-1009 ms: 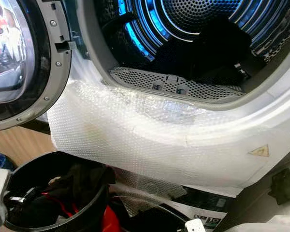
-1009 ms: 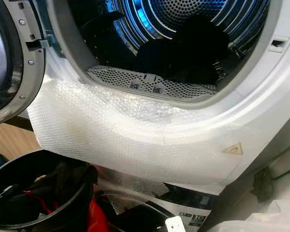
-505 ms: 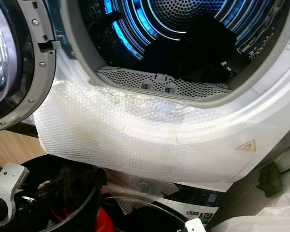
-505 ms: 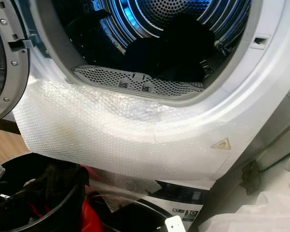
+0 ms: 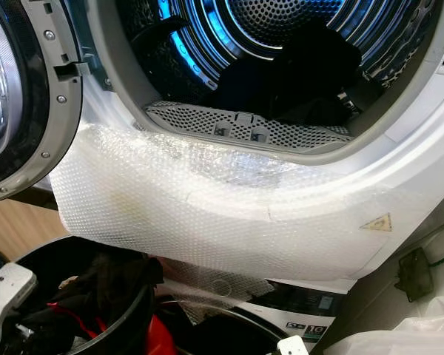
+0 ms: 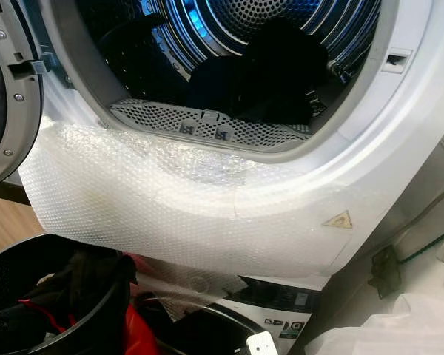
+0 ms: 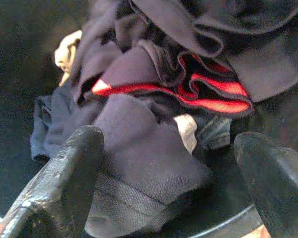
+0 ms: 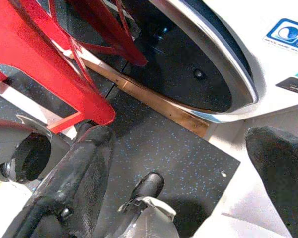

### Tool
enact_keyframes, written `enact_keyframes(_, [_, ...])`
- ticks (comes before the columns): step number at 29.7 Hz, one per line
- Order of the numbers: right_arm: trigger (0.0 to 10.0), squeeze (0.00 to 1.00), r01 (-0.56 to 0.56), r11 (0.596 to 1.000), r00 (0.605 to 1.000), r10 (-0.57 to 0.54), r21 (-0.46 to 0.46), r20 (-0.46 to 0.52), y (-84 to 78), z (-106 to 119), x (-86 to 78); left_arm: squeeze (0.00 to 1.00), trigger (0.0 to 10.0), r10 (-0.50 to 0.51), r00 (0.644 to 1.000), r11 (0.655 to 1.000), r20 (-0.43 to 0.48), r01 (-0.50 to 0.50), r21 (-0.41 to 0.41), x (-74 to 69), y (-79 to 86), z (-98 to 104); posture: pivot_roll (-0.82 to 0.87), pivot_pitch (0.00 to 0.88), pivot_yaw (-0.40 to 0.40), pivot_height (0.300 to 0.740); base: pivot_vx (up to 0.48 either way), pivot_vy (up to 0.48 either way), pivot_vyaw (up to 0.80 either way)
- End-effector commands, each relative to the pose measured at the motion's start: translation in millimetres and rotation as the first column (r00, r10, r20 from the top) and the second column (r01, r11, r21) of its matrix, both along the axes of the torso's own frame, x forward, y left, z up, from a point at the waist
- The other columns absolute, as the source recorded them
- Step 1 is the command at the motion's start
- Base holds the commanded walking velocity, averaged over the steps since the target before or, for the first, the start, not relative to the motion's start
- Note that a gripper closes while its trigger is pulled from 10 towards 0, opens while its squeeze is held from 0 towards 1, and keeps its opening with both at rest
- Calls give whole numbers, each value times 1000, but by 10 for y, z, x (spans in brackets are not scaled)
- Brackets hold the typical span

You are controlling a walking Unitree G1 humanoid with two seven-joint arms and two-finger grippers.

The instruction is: Clothes washing

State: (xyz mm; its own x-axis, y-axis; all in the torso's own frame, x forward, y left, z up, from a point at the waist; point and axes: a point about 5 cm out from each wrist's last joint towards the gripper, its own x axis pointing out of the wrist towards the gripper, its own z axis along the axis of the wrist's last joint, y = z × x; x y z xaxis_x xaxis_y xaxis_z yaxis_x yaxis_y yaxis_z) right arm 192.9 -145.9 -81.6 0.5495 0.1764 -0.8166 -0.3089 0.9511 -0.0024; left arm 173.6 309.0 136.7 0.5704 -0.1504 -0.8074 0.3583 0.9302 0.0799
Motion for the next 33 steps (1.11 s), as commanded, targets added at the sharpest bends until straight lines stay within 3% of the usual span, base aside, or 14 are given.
enact_keyframes(1, [10000, 0, -7, 1000, 1000, 7, -4, -9, 7, -2, 2, 0, 10000, 13, 1000, 998, -16, -12, 69, -25, 71, 25, 347, 0, -19, 740, 0, 0, 0])
enact_keyframes(7, [10000, 0, -13, 1000, 1000, 13, -2, -6, 15, 4, 12, 0, 10000, 124, 992, 985, -12, -122, 119, -35, 277, -86, 354, 0, -27, 740, 0, 0, 0])
enact_keyframes(14, [10000, 0, -7, 1000, 1000, 7, -7, -7, -26, 7, 16, 0, 10000, 152, 988, 979, -12, -149, 142, -15, 360, -148, 353, 0, -33, 740, 0, 0, 0])
enact_keyframes(23, [10000, 0, -4, 1000, 1000, 4, -20, -8, -99, 9, 16, 0, 10000, 185, 983, 975, 16, -186, 123, 163, 450, -320, 314, 0, -46, 740, 0, 0, 0])
enact_keyframes(33, [10000, 0, 0, 999, 1000, -1, -43, -5, -243, 21, 15, 0, 10000, 197, 975, 980, 106, -196, -19, 530, 381, -363, 267, 0, -81, 740, 0, 0, 0])
